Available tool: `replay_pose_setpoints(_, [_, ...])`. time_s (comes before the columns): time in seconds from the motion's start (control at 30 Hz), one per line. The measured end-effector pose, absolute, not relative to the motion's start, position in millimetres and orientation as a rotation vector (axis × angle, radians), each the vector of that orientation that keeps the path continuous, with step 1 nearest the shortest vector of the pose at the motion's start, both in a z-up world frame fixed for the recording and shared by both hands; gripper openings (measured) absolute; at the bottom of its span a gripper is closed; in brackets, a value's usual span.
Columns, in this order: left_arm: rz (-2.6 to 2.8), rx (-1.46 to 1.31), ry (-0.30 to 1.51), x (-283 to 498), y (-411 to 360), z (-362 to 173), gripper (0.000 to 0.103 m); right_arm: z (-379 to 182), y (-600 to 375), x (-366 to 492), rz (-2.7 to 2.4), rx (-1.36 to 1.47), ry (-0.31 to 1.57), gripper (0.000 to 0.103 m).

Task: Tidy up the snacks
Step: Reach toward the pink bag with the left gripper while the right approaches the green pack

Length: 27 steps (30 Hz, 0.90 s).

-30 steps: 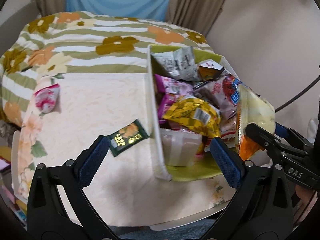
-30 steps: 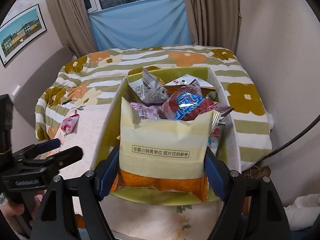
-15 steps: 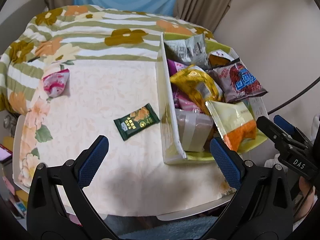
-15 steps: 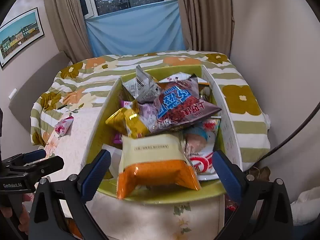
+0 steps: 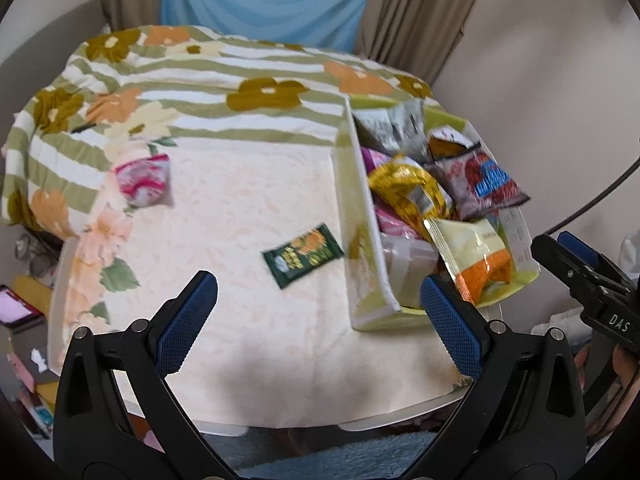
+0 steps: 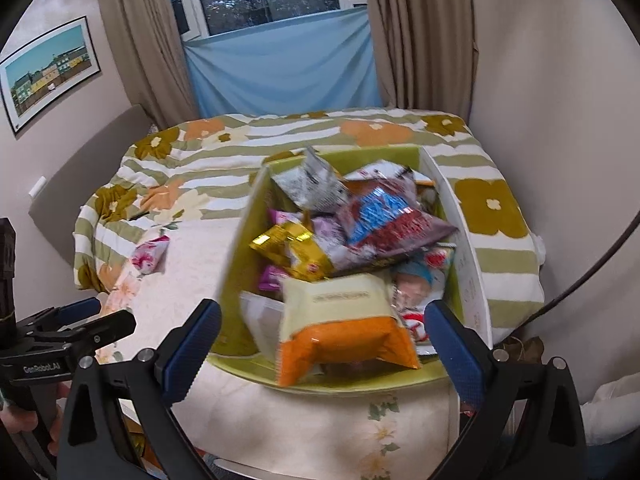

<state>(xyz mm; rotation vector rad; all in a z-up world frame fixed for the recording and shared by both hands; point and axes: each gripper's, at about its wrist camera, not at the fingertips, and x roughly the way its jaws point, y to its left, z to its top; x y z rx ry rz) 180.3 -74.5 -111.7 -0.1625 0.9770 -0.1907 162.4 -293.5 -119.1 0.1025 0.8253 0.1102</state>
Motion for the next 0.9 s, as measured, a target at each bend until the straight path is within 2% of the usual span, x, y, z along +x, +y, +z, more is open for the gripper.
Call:
replay_pose_setpoints(0.37, [-0.121,-0.194,0.962,192,12,-105,0.101,-97,-208,170,0.201,0.117,0.76,0.101])
replay_pose_setpoints(0.63, [-0.093,-0.224,0.964,219,87,-106,0.101,-103,-136,194,0.183,0.113,0.76,0.101])
replay_pose_setpoints(0.9, [-0.126,-0.226,1.046,265,143,-133,0.101,-134,-80,225,0.094,0.122,0.846,0.101])
